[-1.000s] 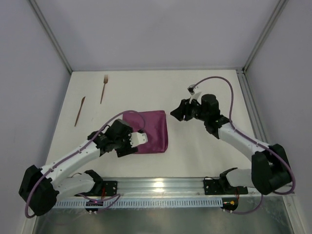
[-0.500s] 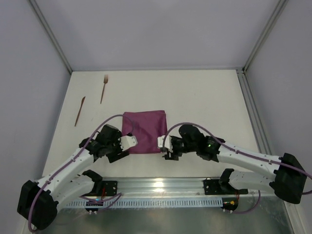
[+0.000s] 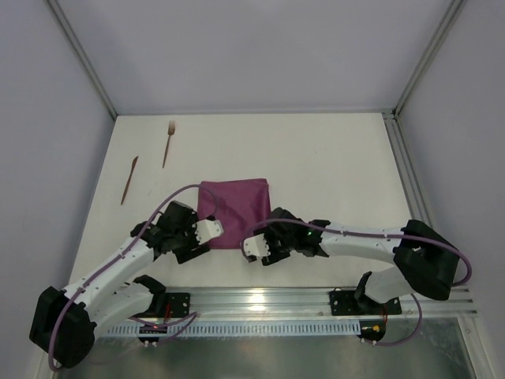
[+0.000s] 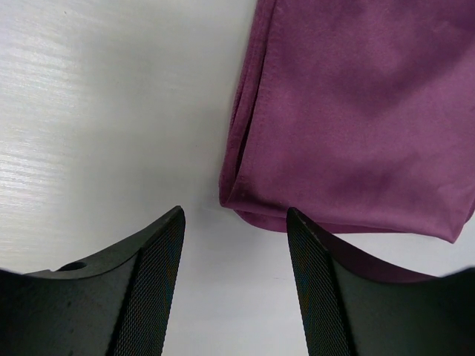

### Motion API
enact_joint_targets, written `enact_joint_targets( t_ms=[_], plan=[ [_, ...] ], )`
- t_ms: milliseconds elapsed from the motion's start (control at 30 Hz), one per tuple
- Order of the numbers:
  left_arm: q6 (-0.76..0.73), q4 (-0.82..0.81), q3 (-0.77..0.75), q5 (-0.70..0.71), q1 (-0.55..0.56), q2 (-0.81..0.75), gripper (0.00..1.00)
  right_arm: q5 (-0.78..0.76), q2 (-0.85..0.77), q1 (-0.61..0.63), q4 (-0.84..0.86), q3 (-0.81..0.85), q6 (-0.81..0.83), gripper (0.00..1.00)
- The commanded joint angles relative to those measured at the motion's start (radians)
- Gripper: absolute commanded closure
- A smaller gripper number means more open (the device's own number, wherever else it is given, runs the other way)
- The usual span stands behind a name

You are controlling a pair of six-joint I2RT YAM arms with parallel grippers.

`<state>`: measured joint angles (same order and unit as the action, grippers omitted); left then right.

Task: Fold the napkin into a case and place the utensils inside
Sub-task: Fold the lower triangle-folded napkin at the center of the board.

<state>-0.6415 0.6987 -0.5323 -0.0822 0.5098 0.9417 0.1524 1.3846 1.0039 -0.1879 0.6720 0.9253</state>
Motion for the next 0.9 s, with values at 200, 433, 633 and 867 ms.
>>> enact_joint_targets(
  t_ms=[200,433,633,867],
  plan=[
    [-0.012,-0.018,-0.005,-0.014,-0.011,0.011,0.3,-0.069,0.128,0.039,-0.002,0.067,0.129,0.39],
    [-0.017,-0.007,-0.012,-0.014,-0.016,0.016,0.3,-0.102,0.131,0.041,-0.051,0.069,0.145,0.43],
    [-0.017,0.021,-0.047,-0.033,-0.016,0.014,0.31,-0.129,0.195,0.039,-0.094,0.098,0.147,0.6],
    [-0.029,0.074,-0.078,-0.093,-0.016,0.011,0.32,-0.128,0.197,0.025,-0.047,0.063,0.09,0.8]
  ],
)
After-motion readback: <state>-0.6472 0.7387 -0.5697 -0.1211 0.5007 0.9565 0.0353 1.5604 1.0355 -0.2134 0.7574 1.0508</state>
